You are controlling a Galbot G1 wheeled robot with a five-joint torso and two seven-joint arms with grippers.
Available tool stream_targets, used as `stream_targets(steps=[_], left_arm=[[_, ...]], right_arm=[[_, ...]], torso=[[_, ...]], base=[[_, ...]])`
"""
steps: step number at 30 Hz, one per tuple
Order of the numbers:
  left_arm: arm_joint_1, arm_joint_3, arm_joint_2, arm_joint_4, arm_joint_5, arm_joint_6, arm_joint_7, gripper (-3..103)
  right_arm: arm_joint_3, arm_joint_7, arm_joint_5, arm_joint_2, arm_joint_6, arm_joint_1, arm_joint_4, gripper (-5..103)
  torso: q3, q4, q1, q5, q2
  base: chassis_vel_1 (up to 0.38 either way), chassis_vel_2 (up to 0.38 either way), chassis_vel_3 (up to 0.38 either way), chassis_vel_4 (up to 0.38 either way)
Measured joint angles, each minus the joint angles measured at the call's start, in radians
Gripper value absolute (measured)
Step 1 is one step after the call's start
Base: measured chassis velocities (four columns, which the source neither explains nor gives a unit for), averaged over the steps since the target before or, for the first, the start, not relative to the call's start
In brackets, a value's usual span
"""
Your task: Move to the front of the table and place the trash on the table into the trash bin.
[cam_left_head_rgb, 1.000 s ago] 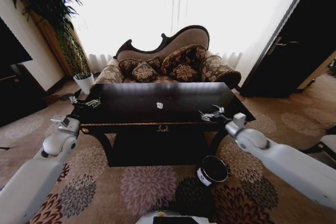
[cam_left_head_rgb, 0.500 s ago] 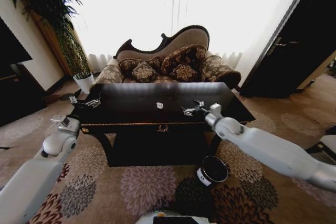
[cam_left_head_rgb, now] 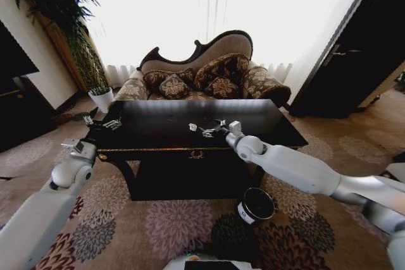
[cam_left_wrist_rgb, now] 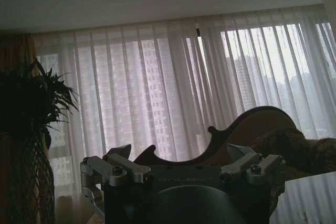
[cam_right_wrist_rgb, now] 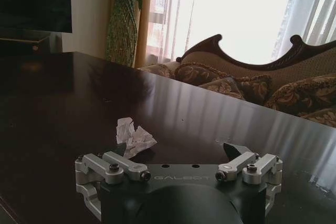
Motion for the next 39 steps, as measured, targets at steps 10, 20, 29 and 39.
stream_targets(steps=[10,20,29,39], left_arm=[[0.0,0.0,0.0,0.0,0.0,0.0,0.0,100],[0.0,0.0,0.0,0.0,0.0,0.0,0.0,100],[0.0,0.0,0.0,0.0,0.0,0.0,0.0,100],[0.0,0.0,0.0,0.0,0.0,0.0,0.0,100]], right_arm=[[-0.007,0.002,-0.011,0.073,0.0,0.003,-0.099,100],[-0.012,0.004,-0.015,0.097,0.0,0.003,-0.094,100],[-0.013,0.015,0.021,0.098,-0.004,0.017,-0.061,100],[-0.048,0.016,0.012,0.144,-0.006,0.041,-0.102,100]], torso=[[0.0,-0.0001,0.0,0.0,0.0],[0.0,0.0,0.0,0.0001,0.0],[0.0,-0.0001,0.0,0.0001,0.0],[0.0,0.0,0.0,0.0001,0.0]], base=[[0.0,0.0,0.0,0.0],[0.0,0.0,0.0,0.0],[0.0,0.0,0.0,0.0],[0.0,0.0,0.0,0.0]])
